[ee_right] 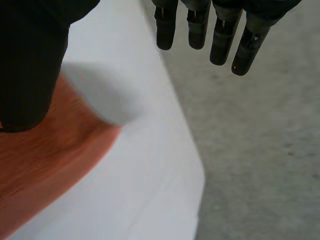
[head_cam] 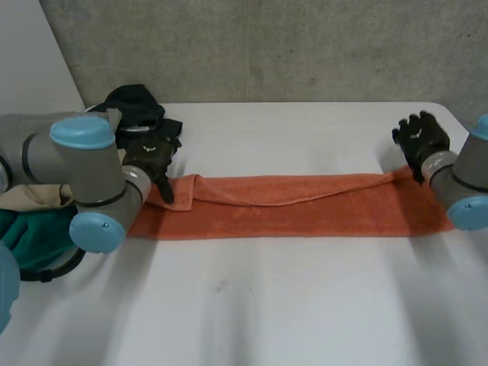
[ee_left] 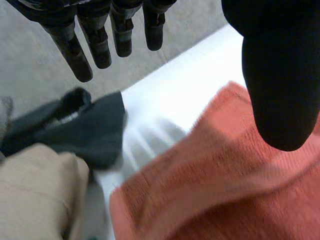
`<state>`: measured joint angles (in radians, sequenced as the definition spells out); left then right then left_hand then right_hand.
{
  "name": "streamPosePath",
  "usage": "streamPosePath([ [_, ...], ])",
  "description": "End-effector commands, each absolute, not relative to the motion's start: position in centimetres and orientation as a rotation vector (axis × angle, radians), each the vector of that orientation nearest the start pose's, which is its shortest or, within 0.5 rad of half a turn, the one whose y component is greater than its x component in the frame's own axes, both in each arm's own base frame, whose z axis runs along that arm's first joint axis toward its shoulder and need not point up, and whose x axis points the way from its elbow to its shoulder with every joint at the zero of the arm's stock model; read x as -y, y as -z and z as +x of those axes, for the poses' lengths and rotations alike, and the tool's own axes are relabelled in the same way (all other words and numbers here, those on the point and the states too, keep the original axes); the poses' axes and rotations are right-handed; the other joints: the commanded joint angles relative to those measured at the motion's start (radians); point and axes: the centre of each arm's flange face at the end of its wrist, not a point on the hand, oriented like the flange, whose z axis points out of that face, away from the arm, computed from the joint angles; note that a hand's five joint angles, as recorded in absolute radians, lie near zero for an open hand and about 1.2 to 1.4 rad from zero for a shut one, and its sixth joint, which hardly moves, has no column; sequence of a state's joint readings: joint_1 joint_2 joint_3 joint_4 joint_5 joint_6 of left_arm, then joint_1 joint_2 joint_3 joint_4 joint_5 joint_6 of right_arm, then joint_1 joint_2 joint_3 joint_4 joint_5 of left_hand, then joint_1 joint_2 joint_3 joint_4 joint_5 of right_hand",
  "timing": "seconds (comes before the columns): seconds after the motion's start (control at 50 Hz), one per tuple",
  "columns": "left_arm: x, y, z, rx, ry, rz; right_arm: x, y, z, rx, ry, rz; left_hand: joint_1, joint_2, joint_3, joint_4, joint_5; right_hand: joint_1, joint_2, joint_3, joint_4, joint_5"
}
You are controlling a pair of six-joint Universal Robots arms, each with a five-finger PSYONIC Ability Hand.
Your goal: Fold the laundry.
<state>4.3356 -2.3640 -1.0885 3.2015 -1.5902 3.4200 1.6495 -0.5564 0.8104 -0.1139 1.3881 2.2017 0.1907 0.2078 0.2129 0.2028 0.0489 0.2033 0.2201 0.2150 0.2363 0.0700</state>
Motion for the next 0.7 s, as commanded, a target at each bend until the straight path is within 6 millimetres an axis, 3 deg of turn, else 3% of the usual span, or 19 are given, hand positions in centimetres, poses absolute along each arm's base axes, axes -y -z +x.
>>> streamPosePath([
  [0.02, 34.8, -18.6, -27.9, -2.341, 2.027, 0.795, 46.5, -19.1, 18.3, -2.214, 2.386, -1.22, -0.016, -0.033, -0.038, -0.028, -0.049, -0.029, -0.046, -0.04, -0.062, -0.07],
  [0.08, 33.7, -19.2, -27.5, -2.331, 2.034, 0.8, 44.9, -20.3, 18.5, -2.174, 2.337, -1.169, -0.016, -0.033, -0.038, -0.028, -0.049, -0.029, -0.046, -0.04, -0.062, -0.07],
  [0.2, 32.5, -16.9, -27.9, -2.317, 1.99, 0.927, 43.5, -18.5, 18.7, -2.182, 2.218, -1.212, -0.016, -0.033, -0.038, -0.028, -0.049, -0.029, -0.046, -0.04, -0.062, -0.07],
  [0.3, 33.4, -13.1, -28.6, -2.252, 1.885, 1.078, 43.2, -17.1, 18.4, -2.225, 2.161, -1.214, -0.016, -0.033, -0.038, -0.028, -0.049, -0.029, -0.046, -0.04, -0.062, -0.07],
  [0.44, 36.3, -10.9, -29.7, -2.121, 1.912, 1.126, 42.6, -15.8, 18.3, -2.26, 2.1, -1.221, -0.016, -0.033, -0.038, -0.028, -0.049, -0.029, -0.046, -0.04, -0.062, -0.07],
  [0.54, 40.4, -12.3, -29.3, -1.992, 2.033, 0.966, 42.3, -15.6, 18.0, -2.275, 2.089, -1.249, -0.007, -0.024, -0.029, -0.019, -0.039, -0.029, -0.046, -0.04, -0.062, -0.07],
  [0.6, 43.9, -14.2, -26.2, -1.903, 2.042, 0.738, 42.1, -15.6, 17.7, -2.289, 2.085, -1.264, 0.008, -0.009, -0.014, -0.004, -0.025, -0.029, -0.046, -0.04, -0.062, -0.07],
  [0.64, 44.6, -14.8, -25.4, -1.882, 2.046, 0.672, 41.9, -15.8, 17.6, -2.29, 2.086, -1.267, 0.014, -0.003, -0.008, 0.002, -0.019, -0.029, -0.046, -0.04, -0.062, -0.07],
  [0.7, 44.0, -14.8, -26.1, -1.891, 2.059, 0.694, 41.5, -16.1, 17.5, -2.293, 2.085, -1.268, 0.005, -0.012, -0.017, -0.007, -0.028, -0.029, -0.046, -0.04, -0.062, -0.07],
])
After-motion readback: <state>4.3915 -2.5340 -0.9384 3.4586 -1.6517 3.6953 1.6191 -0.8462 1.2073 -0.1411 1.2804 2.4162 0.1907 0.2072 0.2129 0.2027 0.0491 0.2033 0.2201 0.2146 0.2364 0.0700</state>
